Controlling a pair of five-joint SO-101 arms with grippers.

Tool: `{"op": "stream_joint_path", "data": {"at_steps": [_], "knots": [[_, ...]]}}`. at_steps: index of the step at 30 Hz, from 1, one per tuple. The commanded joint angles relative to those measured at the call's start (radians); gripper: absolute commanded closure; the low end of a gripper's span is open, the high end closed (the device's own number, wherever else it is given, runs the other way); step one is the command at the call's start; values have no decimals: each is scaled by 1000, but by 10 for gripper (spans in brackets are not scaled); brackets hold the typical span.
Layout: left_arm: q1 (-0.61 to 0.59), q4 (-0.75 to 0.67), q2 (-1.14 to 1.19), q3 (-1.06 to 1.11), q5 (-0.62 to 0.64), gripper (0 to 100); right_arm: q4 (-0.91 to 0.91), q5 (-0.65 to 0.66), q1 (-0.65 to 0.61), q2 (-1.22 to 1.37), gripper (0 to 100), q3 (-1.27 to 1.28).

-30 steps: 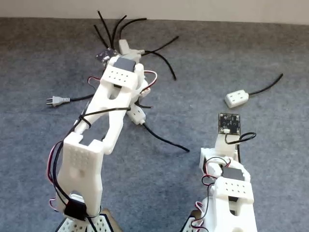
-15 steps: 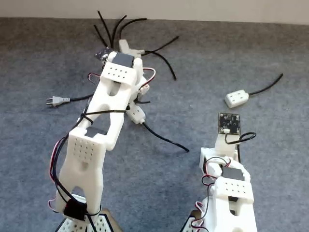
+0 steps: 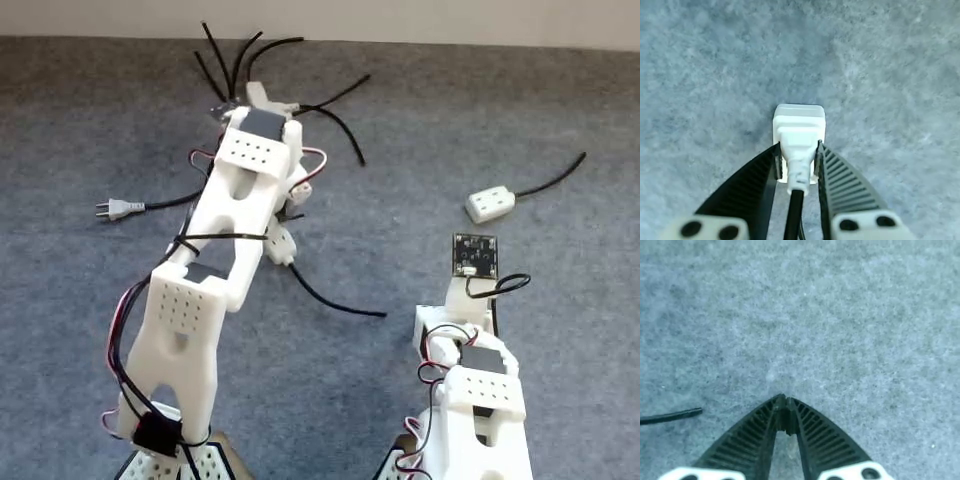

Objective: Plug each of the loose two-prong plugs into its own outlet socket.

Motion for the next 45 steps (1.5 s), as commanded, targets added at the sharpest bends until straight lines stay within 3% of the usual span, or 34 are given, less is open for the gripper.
{"op": "stream_joint_path", "data": {"at_steps": [1, 10, 13, 18, 23, 30, 38, 45], "knots": [[99, 41, -67, 185, -2, 992, -18, -6, 4, -19, 991, -8], [119, 40, -128, 331, -11, 992, -18, -5, 4, -19, 991, -8], [93, 40, -127, 340, -100, 992, -18, -5, 4, -19, 991, -8], [4, 5, -73, 331, -144, 992, -18, -3, 4, -19, 991, -8], [-8, 48, 5, 249, -157, 992, -18, -3, 4, -19, 991, -8], [-15, 48, 15, 246, -408, 986, -18, -3, 4, -19, 991, -8], [-70, 48, 15, 243, -433, 944, -18, -3, 4, -19, 991, -8], [-84, 48, 8, 341, -695, 982, -18, -3, 4, -19, 991, -8]]}}
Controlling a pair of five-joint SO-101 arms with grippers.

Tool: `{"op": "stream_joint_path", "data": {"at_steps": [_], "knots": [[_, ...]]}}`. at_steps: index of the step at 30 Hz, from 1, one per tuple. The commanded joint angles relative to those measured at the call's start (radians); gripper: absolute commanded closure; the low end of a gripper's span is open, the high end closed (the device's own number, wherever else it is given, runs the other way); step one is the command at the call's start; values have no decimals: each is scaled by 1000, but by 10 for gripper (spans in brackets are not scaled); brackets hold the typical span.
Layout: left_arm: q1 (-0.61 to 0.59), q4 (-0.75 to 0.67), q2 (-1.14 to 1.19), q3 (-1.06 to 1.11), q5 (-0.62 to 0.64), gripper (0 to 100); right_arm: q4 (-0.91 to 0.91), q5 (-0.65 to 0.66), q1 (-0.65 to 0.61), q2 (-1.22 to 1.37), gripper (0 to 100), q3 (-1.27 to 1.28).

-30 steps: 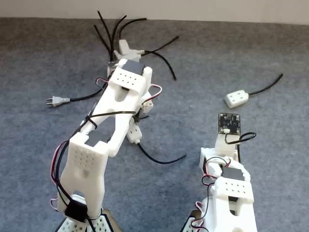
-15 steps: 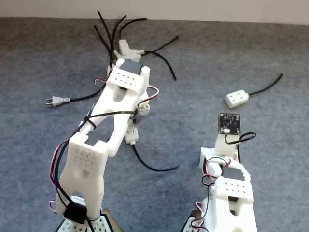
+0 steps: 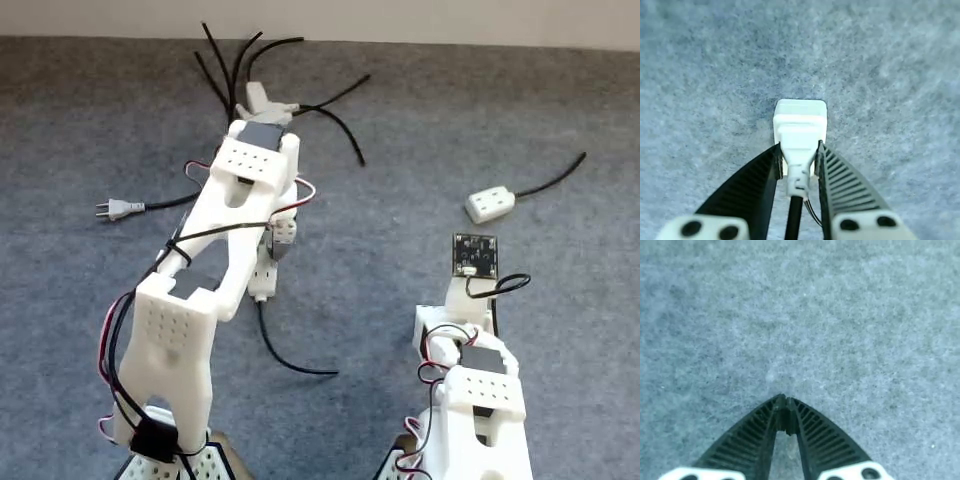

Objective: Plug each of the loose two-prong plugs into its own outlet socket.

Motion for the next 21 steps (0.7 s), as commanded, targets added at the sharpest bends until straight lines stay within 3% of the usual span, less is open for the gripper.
{"op": "stream_joint_path", "data": {"at_steps": [1, 9, 17, 21], "knots": [[-44, 20, 73, 120, -133, 987, -18, -3, 4, -19, 991, -8], [-58, 21, -25, 349, -143, 990, -18, -3, 4, -19, 991, -8], [-58, 20, -139, 582, -318, 990, -18, -3, 4, -19, 991, -8], [-58, 20, -151, 552, -442, 990, -18, -3, 4, -19, 991, -8]]}}
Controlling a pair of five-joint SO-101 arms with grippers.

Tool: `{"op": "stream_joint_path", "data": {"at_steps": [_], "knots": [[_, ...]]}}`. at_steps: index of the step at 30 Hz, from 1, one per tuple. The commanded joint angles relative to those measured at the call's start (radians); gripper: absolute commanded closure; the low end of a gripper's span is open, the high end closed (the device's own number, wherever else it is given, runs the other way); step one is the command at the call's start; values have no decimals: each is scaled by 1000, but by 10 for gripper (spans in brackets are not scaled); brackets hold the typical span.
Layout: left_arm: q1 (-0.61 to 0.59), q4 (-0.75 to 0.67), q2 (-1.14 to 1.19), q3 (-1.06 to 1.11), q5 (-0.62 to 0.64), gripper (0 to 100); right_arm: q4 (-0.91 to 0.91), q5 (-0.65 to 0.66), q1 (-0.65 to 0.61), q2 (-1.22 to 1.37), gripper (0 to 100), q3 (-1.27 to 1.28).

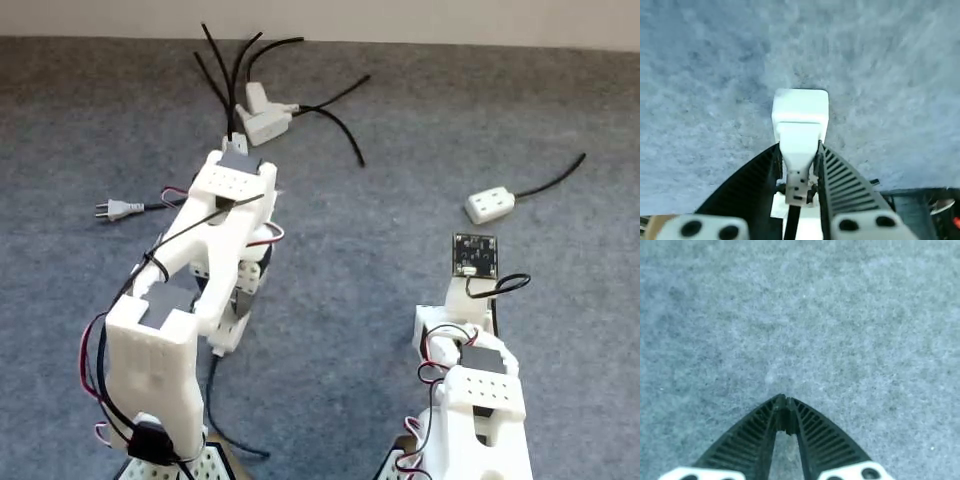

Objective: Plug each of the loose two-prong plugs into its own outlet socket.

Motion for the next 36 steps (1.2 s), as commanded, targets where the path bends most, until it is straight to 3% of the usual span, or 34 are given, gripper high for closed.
{"op": "stream_joint_path", "data": {"at_steps": [1, 12, 20, 29, 36], "knots": [[-18, 6, 24, 54, -133, 990, -18, -3, 4, -19, 991, -8], [-61, 8, 131, 10, -190, 992, -18, -3, 4, -19, 991, -8], [-58, 5, 82, -5, -189, 983, -18, -3, 4, -19, 991, -8], [-70, 5, -176, 28, -192, 750, -18, -3, 4, -19, 991, -8], [-70, 5, -302, 107, -193, 720, -18, -3, 4, -19, 991, -8]]}}
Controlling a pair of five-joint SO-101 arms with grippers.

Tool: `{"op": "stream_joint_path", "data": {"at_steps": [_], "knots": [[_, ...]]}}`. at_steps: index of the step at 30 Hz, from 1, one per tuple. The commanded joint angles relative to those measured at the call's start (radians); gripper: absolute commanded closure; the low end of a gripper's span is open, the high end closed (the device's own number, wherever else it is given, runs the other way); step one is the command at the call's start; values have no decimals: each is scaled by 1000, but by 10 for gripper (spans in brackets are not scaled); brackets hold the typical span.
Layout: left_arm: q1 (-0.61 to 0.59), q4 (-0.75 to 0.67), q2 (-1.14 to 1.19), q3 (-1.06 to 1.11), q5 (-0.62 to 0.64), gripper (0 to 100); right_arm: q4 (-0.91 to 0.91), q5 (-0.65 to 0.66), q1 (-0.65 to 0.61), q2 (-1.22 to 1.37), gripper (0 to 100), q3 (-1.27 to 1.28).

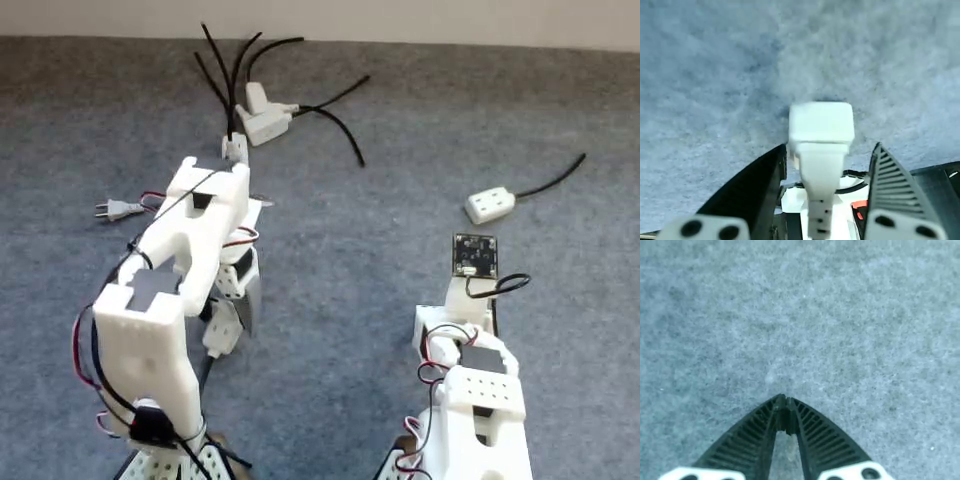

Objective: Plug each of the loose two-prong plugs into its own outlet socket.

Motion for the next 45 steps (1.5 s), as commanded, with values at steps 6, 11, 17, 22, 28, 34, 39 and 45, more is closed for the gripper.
{"op": "stream_joint_path", "data": {"at_steps": [6, 11, 17, 22, 28, 34, 39, 45], "knots": [[-7, -63, -76, 77, -3, 729, -18, -3, 4, -19, 991, -8], [-2, -189, -76, 147, -2, 854, -18, -3, 4, -19, 991, -8], [-10, -235, -77, 88, -2, 986, -18, -3, 4, -19, 991, -8], [-4, -232, -84, -150, 0, 994, -18, -3, 4, -19, 991, -8], [1, -249, -74, -472, 0, 994, -18, -3, 4, -19, 991, -8], [-4, -384, 42, -682, -6, 989, -18, -8, 7, -19, 991, -8], [-48, -477, 314, -946, -6, 989, -18, -8, 7, -19, 991, -8], [-58, -457, 654, -1302, -6, 979, -18, -9, 7, -19, 990, -8]]}}
